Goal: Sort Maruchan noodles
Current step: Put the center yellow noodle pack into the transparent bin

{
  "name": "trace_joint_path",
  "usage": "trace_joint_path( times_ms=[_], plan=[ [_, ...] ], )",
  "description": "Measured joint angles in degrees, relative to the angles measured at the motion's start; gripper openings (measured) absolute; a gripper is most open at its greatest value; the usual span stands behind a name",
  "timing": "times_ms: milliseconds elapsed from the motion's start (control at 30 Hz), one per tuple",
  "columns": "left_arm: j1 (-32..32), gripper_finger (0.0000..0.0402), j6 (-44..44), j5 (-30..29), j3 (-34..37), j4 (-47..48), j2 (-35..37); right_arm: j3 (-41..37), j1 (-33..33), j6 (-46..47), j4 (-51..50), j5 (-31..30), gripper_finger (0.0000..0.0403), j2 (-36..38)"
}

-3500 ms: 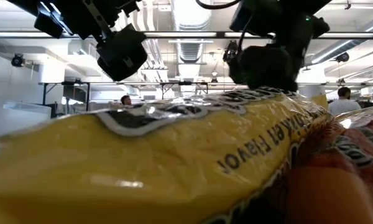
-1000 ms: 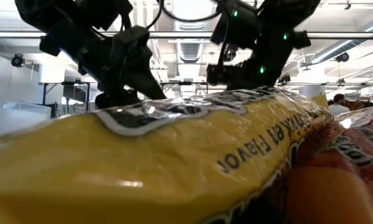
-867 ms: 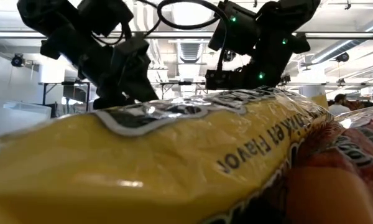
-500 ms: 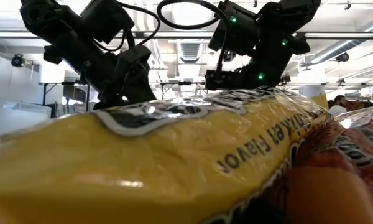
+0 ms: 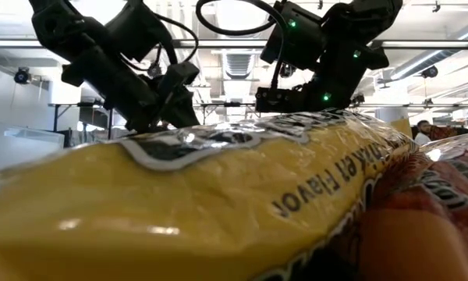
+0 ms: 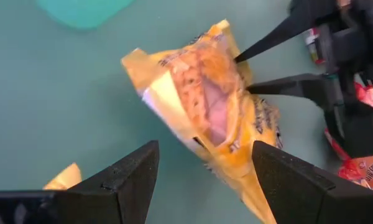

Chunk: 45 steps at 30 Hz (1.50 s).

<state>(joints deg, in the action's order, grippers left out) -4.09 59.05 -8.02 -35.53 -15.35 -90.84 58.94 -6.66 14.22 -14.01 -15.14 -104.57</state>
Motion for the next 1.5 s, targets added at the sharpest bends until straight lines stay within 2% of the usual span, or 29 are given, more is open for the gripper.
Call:
trace_joint_path(
  times_ms=[233, 467, 767, 967, 1100, 1300, 1400, 1500],
  plan=[
    [1.66, 0.0242, 1.81, 5.99, -0.1, -13.92, -8.19, -0.13, 0.02, -1.58, 3.24, -1.4, 0.0132, -0.07],
    [1.92, 0.0233, 2.57, 6.21, -0.15, -17.05, -11.2, -0.2, 0.02, -2.18, 3.51, -1.42, 0.0132, -0.07],
    [2.15, 0.016, 1.26, 8.06, -0.04, -17.08, -10.13, -0.23, 0.07, -2.9, 2.43, -0.32, 0.0132, 1.38],
    [2.87, 0.0121, -1.1, 9.11, -0.04, -16.94, -9.46, -0.52, 0.12, -2.07, -1.6, 8.04, 0.0132, 5.69],
    [3.87, 0.0113, -3.63, 9.55, 0.0, -16.36, -8.41, -0.48, -0.06, -0.74, -4.0, 11.13, 0.0132, 9.83],
    [4.75, 0.0114, -9.4, 13.09, 0.0, -16.46, -6.01, -1.57, -0.2, 0.22, -5.8, 10.67, 0.0132, 14.18],
    [4.74, 0.0114, -14.13, 15.11, 0.0, -15.88, -3.42, -1.99, -0.2, 0.81, -7.95, 10.67, 0.0132, 14.95],
    [4.74, 0.0114, -18.7, 15.89, 0.0, -11.11, 0.72, -2.01, -0.2, 1.27, -9.89, 10.65, 0.0132, 15.19]
  ],
)
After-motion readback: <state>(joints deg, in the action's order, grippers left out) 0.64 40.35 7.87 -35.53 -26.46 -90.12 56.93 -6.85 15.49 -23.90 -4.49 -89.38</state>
